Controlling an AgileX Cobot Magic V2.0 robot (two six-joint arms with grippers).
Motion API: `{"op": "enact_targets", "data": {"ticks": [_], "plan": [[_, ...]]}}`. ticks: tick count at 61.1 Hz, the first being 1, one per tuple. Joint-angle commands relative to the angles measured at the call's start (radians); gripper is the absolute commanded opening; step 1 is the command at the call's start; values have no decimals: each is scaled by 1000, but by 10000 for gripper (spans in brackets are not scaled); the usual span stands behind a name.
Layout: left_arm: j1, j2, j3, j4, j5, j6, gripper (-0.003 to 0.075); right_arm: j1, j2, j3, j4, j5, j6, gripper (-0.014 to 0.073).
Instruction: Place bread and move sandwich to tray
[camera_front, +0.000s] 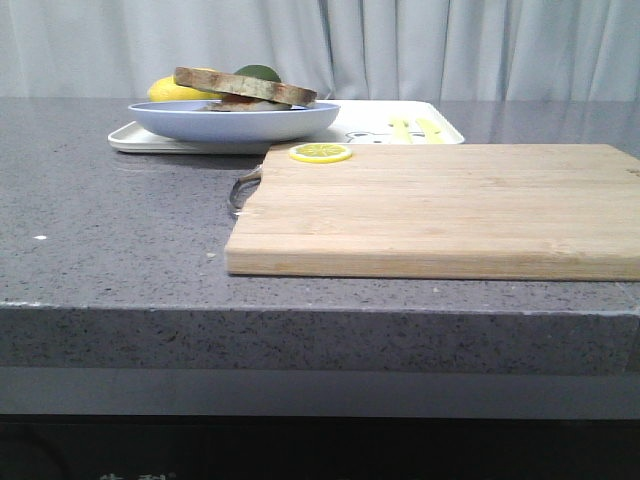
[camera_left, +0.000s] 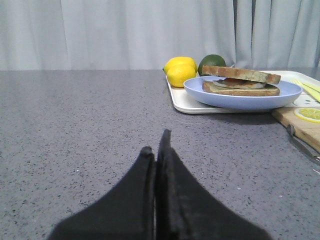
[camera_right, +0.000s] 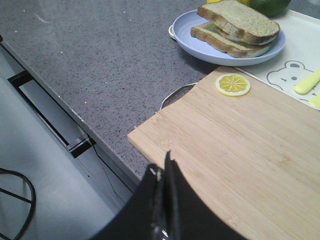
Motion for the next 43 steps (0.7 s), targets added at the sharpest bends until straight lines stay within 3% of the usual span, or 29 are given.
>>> {"op": "enact_targets", "data": {"ticks": [1,6,10,43], "plan": [[1,-19,37,-1,-169,-25,-20,-6,-4,-25,26,-61,-7,-69],[6,-41,88,-1,-214,-43,-20,-6,-4,-25,26,-61,-7,-69],[5,-63,85,-1,-165,-53,-20,-6,-4,-25,26,-61,-7,-69],[44,-68,87,18,-169,-54,-20,-6,-4,-25,26,-61,-7,-69]]}}
